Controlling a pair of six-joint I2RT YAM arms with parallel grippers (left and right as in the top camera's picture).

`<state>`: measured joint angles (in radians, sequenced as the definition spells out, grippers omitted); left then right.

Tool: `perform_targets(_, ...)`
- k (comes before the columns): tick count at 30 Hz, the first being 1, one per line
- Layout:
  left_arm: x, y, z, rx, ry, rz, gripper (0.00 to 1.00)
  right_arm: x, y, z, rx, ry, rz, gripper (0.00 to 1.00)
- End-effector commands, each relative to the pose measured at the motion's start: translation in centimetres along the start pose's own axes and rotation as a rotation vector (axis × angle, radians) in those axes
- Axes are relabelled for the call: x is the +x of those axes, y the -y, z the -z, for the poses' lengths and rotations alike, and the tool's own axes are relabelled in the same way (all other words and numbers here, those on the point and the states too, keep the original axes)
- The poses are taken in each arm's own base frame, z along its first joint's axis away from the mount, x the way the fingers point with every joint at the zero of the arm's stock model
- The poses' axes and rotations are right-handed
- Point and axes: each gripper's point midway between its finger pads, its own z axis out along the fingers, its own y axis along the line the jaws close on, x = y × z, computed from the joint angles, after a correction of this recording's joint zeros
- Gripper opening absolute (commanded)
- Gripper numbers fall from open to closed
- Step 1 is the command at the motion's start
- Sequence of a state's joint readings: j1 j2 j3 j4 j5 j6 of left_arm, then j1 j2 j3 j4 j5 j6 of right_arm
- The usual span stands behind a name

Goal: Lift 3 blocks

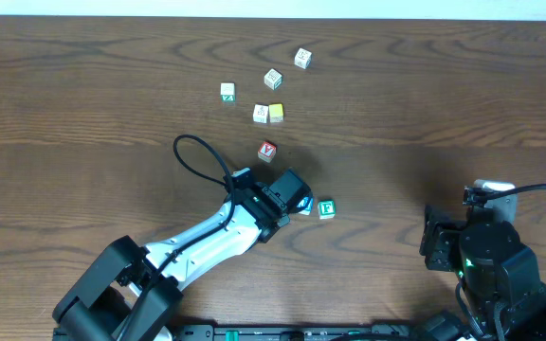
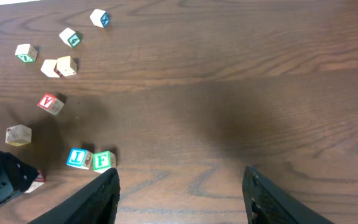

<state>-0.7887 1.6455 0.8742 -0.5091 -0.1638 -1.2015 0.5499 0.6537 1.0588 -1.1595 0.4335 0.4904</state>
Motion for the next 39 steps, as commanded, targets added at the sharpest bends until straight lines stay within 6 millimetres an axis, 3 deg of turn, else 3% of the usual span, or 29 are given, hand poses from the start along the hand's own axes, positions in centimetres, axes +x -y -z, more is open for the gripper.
perform_targets(1,-0.3,0.1,0.0,-0.004,0.02,-0.001,0.36,0.1,0.1,-0.1,0.008,-0.005,-0.013,0.61)
perform_targets(8,-0.4,0.3,0.0,0.004,0.022,-0.004,0.33,0.1,0.1,-0.1,0.008,-0.005,-0.012,0.6)
perform_targets(17,-0.1,3.2,0.2,0.128,0.003,-0.207,0.33,0.1,0.1,-0.1,0.008,-0.005,-0.013,0.59)
perform_targets(26,-0.2,3.6,0.2,0.142,0.018,-0.362,0.33,0.2,0.0,-0.1,0.001,-0.009,-0.013,0.59)
perform_targets(39,-0.4,5.9,0.6,0.239,0.045,-0.428,0.34,0.3,-0.1,-0.1,-0.008,-0.014,-0.013,0.58)
